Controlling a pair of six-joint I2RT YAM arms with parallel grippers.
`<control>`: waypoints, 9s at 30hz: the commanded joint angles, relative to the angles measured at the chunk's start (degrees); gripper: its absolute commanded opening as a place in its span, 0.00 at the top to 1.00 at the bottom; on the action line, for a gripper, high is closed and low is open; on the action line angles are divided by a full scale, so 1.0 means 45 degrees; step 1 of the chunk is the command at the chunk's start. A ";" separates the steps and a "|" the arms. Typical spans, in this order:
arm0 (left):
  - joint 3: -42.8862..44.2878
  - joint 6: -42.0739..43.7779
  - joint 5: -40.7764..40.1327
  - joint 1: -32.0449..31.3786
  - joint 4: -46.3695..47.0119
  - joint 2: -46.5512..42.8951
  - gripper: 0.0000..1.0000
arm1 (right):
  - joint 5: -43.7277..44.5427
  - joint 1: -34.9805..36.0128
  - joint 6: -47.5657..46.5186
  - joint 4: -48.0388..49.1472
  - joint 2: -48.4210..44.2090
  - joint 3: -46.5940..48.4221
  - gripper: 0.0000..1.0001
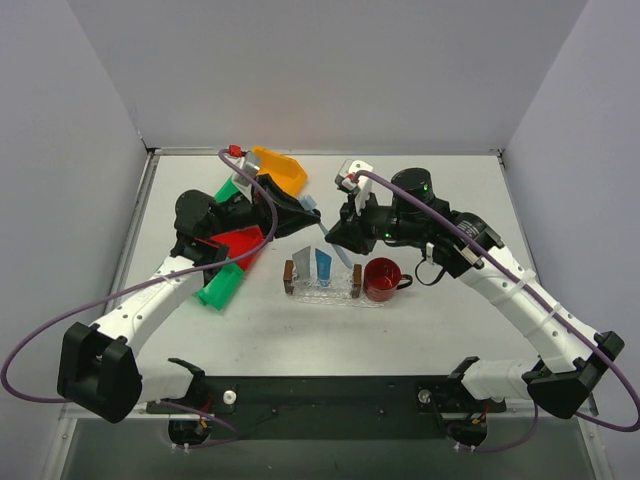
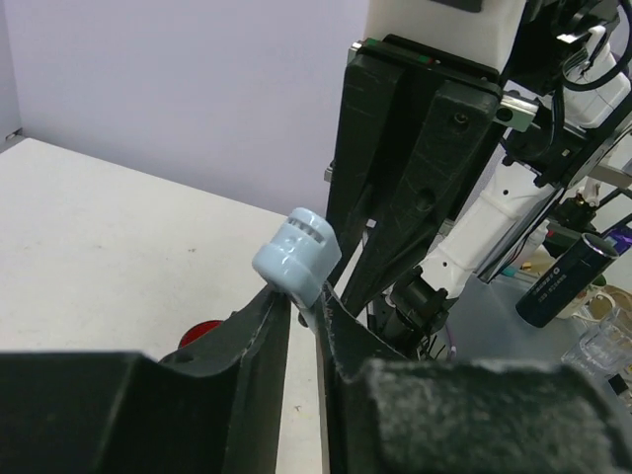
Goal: Prepare toiletry sets of a toothbrush and toothpaste on the tray
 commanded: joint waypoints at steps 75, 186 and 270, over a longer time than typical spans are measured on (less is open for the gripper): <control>-0.0193 1.0042 -0.5342 -0.3717 -0.5156 0.1919 1.00 | 0.1286 -0.5606 -0.0712 0.0501 -0.4815 -0.6128 0.61; -0.0389 1.0336 -0.5284 -0.3640 -0.5097 0.1977 1.00 | -0.1137 -0.2736 -0.0673 0.0345 0.0985 -0.1812 0.48; -0.0233 1.0316 -0.4659 0.0344 -0.7988 -0.1752 0.50 | 0.0524 -0.1661 -0.1298 -0.0104 0.1865 -0.1596 1.00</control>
